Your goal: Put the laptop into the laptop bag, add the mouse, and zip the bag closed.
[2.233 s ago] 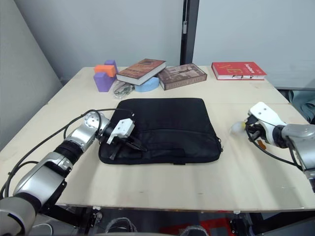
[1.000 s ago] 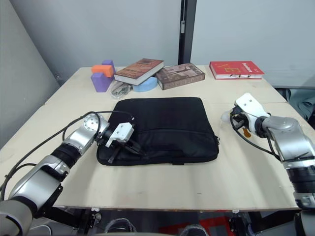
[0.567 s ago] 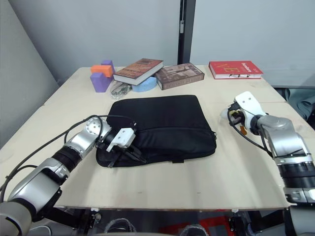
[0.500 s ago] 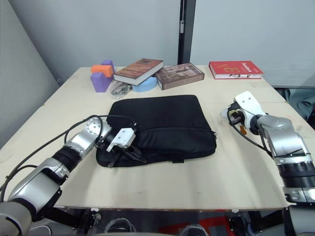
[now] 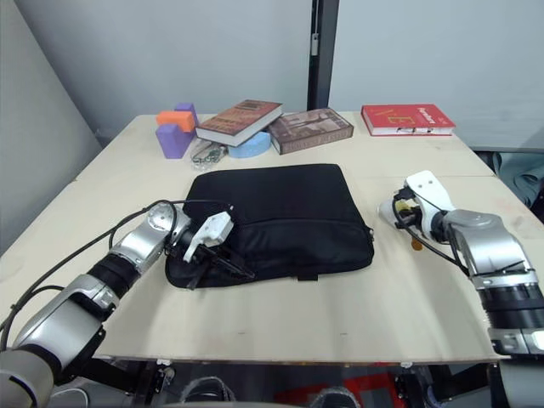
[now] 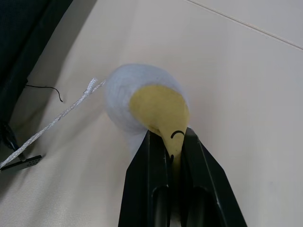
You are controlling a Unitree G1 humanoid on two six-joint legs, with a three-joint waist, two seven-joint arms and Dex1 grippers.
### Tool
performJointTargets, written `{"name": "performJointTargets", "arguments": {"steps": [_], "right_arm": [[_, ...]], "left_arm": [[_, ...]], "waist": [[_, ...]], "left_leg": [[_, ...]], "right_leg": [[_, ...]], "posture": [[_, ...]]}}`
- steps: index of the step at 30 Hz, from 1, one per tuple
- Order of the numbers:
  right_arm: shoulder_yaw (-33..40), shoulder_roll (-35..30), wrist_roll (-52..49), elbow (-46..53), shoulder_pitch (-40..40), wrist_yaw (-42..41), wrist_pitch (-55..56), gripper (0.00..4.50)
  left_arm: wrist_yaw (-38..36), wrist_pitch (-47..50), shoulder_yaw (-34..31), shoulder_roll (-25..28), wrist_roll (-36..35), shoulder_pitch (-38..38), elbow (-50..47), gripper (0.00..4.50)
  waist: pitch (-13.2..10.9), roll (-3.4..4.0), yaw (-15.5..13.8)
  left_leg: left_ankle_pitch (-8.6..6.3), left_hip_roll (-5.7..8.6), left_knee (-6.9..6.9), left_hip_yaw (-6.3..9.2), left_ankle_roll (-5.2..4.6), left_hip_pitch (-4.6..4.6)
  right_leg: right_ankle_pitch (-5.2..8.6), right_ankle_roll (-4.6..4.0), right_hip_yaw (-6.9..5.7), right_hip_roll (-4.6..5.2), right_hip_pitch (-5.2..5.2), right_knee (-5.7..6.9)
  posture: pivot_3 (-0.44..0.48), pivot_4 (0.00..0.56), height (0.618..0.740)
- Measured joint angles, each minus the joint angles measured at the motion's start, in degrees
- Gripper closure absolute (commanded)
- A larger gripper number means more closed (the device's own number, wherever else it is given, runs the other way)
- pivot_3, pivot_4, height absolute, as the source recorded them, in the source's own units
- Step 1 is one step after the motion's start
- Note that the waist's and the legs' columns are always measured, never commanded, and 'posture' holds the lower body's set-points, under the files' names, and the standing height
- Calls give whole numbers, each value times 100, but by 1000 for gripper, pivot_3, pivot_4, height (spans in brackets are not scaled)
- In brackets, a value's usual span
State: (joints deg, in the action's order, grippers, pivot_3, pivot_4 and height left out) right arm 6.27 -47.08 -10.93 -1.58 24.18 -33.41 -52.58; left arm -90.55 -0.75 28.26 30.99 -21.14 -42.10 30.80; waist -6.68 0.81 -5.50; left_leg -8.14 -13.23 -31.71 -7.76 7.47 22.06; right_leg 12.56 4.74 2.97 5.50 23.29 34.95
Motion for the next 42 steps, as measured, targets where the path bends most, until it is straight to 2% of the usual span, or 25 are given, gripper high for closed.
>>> {"name": "performJointTargets", "arguments": {"steps": [5, 7, 14, 18, 22, 25, 30, 34, 42], "right_arm": [[-1, -69, -8, 95, -47, -124, -4, 4486], [-1, -78, -9, 107, -55, -132, -2, 4486], [-1, -79, -44, 142, -58, -175, -2, 4486], [-1, -79, -48, 154, -59, -177, -2, 4486], [-2, -82, -48, 157, -59, -176, -5, 4486], [-7, -82, -48, 159, -59, -177, -6, 4486], [-44, -79, -48, 185, -47, -175, -10, 4486], [-62, 42, -41, 79, 337, -122, 66, 4486], [-468, 243, 211, -631, 884, -3, 352, 4486]], "left_arm": [[0, 915, -24, 337, -559, 37, -549, 4500], [0, 1206, -173, 322, -698, 20, -590, 4500], [84, 1593, -901, -294, -744, -330, -139, 4500], [170, 1283, -1010, -483, -353, -432, 332, 4500], [131, 399, -940, -496, 351, -418, 697, 4500], [128, 51, -935, -519, 572, -413, 757, 4500], [129, -215, -969, -570, 795, -380, 785, 4500], [115, -276, -1016, -576, 850, -357, 865, 4500], [67, -424, -1082, -548, 849, -193, 832, 4500]], "waist": [[-28, -14, -3], [-30, -18, -18], [-41, -34, -64], [-41, -35, -49], [-44, -39, -58], [-43, -39, -72], [-43, -38, -82], [-41, -35, -42], [-38, -34, -19]], "left_leg": [[16, -5, 6, 6, 27, 68], [37, -4, 3, 9, -3, 83], [45, -4, -18, 12, -21, 86], [47, -4, -24, 13, -25, 87], [48, -5, -28, 16, -26, 89], [48, -4, -37, 19, -28, 87], [43, -5, -56, 23, -31, 77], [37, -4, -68, 22, -26, 74], [22, -4, -70, 23, -1, 65]], "right_leg": [[-10, 18, -8, -9, 64, 1], [-13, 23, -11, -10, 74, 1], [-14, 21, -8, -8, 70, 9], [-15, 23, -8, -9, 70, 14], [-17, 26, -9, -9, 68, 15], [-17, 26, -9, -8, 65, 23], [-18, 25, -7, -6, 54, 42], [-19, 25, -3, -5, 48, 59], [-19, 24, -3, -5, 37, 64]], "posture": [[0, 150, 740], [0, 150, 740], [0, 150, 740], [0, 150, 740], [0, 150, 740], [0, 150, 740], [0, 150, 740], [0, 150, 740], [0, 150, 740]]}}
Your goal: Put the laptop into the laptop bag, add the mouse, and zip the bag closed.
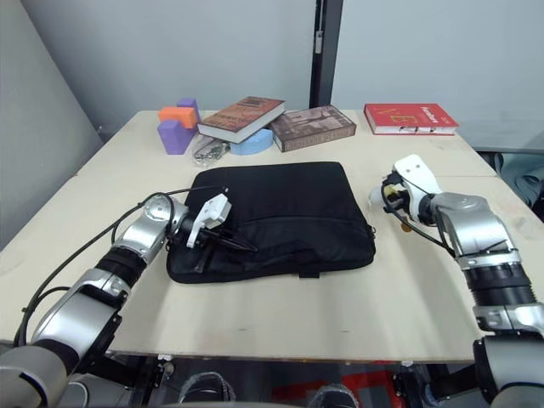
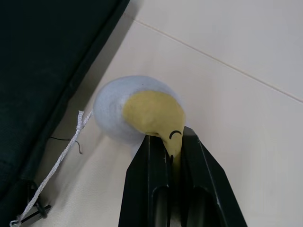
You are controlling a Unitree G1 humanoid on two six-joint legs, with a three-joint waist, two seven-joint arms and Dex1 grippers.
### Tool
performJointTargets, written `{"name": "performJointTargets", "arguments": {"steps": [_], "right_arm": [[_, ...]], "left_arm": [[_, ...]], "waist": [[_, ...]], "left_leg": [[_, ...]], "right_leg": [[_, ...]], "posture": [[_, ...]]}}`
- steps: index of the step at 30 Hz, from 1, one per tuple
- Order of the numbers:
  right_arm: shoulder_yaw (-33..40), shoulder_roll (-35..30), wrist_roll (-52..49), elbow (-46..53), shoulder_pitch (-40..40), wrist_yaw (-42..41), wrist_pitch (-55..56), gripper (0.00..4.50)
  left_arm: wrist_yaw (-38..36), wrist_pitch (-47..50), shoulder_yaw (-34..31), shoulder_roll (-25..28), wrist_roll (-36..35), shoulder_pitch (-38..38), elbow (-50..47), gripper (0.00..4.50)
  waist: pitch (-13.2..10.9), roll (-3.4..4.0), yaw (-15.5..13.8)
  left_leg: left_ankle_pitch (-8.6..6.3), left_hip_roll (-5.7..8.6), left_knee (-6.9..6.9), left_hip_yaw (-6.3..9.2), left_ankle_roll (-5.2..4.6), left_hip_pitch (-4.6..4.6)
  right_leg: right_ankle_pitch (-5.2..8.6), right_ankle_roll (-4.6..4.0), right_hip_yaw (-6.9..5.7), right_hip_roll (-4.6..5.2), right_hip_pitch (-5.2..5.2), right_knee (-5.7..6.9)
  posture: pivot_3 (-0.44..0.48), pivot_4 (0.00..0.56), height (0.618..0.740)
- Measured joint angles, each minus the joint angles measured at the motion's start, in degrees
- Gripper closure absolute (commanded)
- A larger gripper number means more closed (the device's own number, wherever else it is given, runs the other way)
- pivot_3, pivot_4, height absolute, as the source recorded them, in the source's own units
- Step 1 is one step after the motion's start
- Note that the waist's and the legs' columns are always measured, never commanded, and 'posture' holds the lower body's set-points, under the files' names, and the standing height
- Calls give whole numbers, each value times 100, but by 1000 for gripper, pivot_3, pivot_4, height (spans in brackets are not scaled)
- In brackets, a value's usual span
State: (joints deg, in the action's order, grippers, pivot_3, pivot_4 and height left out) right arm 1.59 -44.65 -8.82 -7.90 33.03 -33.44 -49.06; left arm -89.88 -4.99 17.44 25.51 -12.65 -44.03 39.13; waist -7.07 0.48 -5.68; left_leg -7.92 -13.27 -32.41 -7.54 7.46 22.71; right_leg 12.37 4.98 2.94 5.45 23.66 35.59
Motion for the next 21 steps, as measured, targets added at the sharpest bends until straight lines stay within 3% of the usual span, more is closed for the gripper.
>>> {"name": "performJointTargets", "arguments": {"steps": [7, 18, 21], "right_arm": [[-45, 63, 165, -263, 232, 121, 231, 4486], [67, -22, 124, -7, -472, 9, 216, 4486], [206, -75, 23, 174, -686, -67, 149, 3406]], "left_arm": [[-18, 6, 9, 48, -3, 201, -283, 4500], [-28, 172, -31, 66, -18, 273, -400, 4500], [-45, 504, -79, 45, -96, 218, -442, 4500]], "waist": [[1, 1, -2], [3, 2, 1], [2, 2, -17]], "left_leg": [[-1, 0, 0, 1, -1, 0], [-10, -1, 1, 0, -13, -2], [-11, -1, 1, 1, -14, -2]], "right_leg": [[0, 0, -1, 0, -1, 0], [0, 0, -1, 0, -3, -3], [0, 0, -2, 0, -1, -2]], "posture": [[0, 150, 740], [0, 150, 740], [0, 150, 740]]}}
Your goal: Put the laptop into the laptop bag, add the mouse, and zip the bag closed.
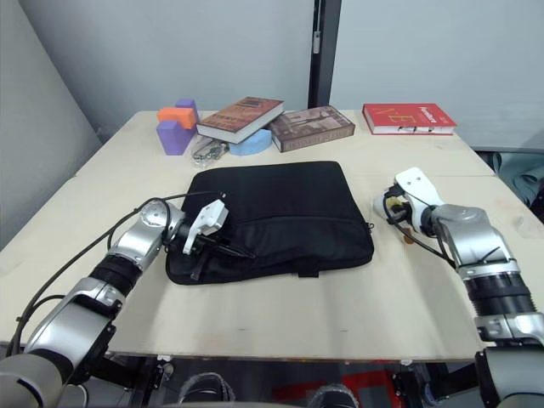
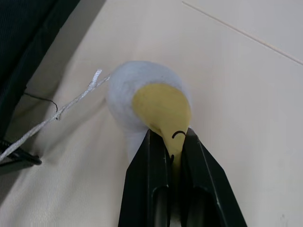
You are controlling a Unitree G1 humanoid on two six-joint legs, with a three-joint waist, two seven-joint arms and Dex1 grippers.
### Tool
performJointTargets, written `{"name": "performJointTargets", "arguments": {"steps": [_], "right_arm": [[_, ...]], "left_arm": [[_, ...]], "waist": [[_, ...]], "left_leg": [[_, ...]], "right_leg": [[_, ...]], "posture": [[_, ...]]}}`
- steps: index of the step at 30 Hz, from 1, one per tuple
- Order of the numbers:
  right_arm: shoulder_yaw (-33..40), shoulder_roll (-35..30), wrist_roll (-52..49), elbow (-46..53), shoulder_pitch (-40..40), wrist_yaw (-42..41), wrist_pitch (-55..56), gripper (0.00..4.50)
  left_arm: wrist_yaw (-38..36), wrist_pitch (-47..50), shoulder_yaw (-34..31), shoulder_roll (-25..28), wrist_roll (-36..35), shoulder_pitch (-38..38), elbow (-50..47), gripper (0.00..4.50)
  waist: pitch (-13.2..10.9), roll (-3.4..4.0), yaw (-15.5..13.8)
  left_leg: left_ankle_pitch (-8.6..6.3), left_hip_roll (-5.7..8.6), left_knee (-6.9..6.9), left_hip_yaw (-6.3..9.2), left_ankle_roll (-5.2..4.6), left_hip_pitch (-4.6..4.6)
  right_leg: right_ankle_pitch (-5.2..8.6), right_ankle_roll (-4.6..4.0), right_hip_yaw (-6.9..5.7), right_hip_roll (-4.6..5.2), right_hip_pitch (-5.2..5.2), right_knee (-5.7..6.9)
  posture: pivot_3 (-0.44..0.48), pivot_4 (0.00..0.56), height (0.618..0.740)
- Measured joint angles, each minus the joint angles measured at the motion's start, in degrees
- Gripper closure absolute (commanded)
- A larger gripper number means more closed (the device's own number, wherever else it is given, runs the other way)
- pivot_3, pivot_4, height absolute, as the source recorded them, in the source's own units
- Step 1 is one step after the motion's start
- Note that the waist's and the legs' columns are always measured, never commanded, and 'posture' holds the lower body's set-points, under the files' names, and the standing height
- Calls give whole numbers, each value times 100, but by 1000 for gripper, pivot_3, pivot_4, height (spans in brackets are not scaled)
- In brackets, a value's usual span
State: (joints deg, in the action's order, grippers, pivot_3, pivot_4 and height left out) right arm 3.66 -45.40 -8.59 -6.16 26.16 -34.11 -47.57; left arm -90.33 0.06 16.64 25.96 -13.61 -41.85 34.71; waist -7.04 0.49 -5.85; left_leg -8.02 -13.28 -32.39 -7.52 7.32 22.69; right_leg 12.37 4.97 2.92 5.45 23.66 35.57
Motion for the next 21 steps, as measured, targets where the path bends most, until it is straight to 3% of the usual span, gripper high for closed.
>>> {"name": "performJointTargets", "arguments": {"steps": [10, 20, 21], "right_arm": [[138, -305, -504, 466, -352, -584, -252, 31], [1195, -1236, -1088, 715, -716, -1352, -284, 31], [1284, -1317, -1177, 764, -848, -1502, -237, 7]], "left_arm": [[-6, 1064, -228, 156, -413, -128, -522, 4500], [10, 1806, -740, 661, -860, -318, -1277, 4500], [41, 1791, -756, 711, -839, -322, -1277, 4247]], "waist": [[-10, -7, -21], [-28, -10, -69], [-29, -10, -70]], "left_leg": [[7, -1, 1, 0, -15, 24], [21, -1, 9, 0, -43, 28], [21, -1, 9, 0, -44, 29]], "right_leg": [[0, 0, -2, -1, 29, -6], [1, -1, -5, -2, 28, -23], [1, -1, -5, -1, 29, -23]], "posture": [[0, 150, 740], [0, 150, 740], [0, 150, 740]]}}
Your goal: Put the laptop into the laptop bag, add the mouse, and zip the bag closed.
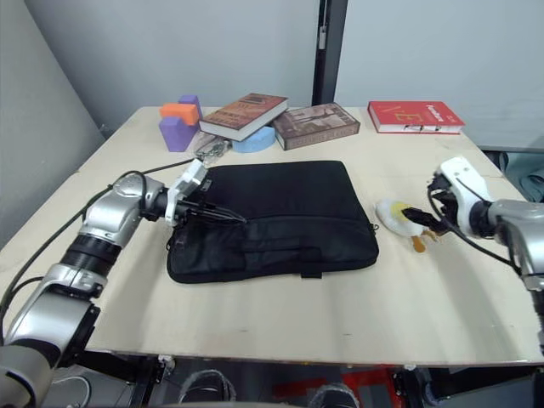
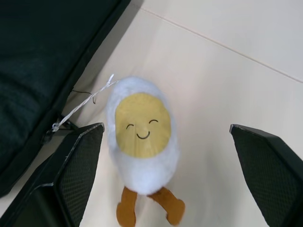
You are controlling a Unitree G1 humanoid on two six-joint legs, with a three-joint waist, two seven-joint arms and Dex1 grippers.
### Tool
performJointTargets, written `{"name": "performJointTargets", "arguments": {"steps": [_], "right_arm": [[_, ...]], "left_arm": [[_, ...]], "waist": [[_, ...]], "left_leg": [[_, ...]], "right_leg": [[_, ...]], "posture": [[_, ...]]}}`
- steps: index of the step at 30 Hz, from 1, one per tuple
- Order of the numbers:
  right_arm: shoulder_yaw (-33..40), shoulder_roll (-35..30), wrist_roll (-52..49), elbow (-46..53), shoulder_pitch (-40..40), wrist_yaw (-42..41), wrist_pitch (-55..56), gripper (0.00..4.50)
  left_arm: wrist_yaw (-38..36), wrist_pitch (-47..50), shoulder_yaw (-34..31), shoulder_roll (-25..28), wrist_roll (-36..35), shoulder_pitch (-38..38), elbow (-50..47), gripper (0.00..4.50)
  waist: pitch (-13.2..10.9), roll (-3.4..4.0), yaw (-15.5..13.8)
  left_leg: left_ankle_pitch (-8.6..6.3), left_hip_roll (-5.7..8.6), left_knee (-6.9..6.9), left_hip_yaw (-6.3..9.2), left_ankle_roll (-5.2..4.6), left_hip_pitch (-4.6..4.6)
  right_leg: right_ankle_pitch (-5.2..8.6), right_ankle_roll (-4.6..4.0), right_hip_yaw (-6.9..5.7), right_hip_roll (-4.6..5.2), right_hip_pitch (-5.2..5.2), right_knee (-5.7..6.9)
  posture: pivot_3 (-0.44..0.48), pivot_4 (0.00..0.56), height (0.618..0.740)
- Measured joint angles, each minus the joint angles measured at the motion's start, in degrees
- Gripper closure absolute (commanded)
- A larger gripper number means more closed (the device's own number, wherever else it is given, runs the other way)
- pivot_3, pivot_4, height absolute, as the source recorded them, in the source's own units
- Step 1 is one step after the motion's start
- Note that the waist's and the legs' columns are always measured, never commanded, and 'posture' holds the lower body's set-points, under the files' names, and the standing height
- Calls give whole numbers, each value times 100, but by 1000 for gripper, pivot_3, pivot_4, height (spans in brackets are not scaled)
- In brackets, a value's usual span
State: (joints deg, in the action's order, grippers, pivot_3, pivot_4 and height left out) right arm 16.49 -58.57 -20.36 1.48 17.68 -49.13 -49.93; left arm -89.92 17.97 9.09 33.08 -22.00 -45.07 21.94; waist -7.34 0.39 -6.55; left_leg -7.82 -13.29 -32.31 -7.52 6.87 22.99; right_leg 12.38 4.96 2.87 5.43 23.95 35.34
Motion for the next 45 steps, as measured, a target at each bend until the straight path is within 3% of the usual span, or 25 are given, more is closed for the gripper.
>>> {"name": "performJointTargets", "arguments": {"steps": [8, 12, 20, 25, 28, 36, 45], "right_arm": [[902, -364, -640, 578, -1138, -1167, 328, 0], [1320, -366, -867, 577, -1336, -1447, 382, 0], [1746, -498, -1032, 455, -1595, -1770, 466, 0], [1658, -514, -945, 169, -1594, -1788, 718, 0], [1637, -515, -883, -11, -1617, -1794, 827, 0], [1638, -574, -849, -100, -1738, -1836, 896, 0], [1650, -643, -840, -165, -1739, -1831, 933, 0]], "left_arm": [[375, -406, -359, 558, 236, -29, 212, 1494], [433, -390, -646, 1108, 230, 423, 147, 96], [876, 400, -1661, 2572, 121, 1363, -639, 16], [1038, 1107, -2194, 3135, -70, 2239, -1095, 16], [1093, 1138, -2512, 3169, -151, 2803, -1311, 16], [1124, 1617, -3082, 3234, -488, 3243, -1251, 16], [1126, 1735, -3158, 3270, -544, 3247, -992, 16]], "waist": [[-12, -2, -8], [-12, 0, 48], [-25, -13, 34], [-26, -12, 64], [-29, -16, 80], [-30, -19, 70], [-30, -20, 72]], "left_leg": [[-1, -2, -6, 0, -6, 3], [-2, -4, -5, -2, -7, 2], [-9, -5, -11, 2, 3, 4], [-13, -5, -9, 0, 8, 2], [-12, -6, -6, 2, 7, 3], [-8, -6, -11, 2, -1, 3], [-5, -6, -15, 3, -7, 2]], "right_leg": [[0, 0, -1, 0, 1, 0], [1, 0, 0, 0, 5, 2], [2, -3, -4, 0, 5, 3], [4, -5, -3, 1, 7, 4], [4, -5, -7, 0, 7, 3], [4, -6, -6, 0, 6, 5], [4, -6, -5, 0, 5, 8]], "posture": [[0, 150, 740], [0, 150, 740], [0, 150, 740], [0, 150, 740], [0, 150, 740], [0, 150, 740], [0, 150, 740]]}}
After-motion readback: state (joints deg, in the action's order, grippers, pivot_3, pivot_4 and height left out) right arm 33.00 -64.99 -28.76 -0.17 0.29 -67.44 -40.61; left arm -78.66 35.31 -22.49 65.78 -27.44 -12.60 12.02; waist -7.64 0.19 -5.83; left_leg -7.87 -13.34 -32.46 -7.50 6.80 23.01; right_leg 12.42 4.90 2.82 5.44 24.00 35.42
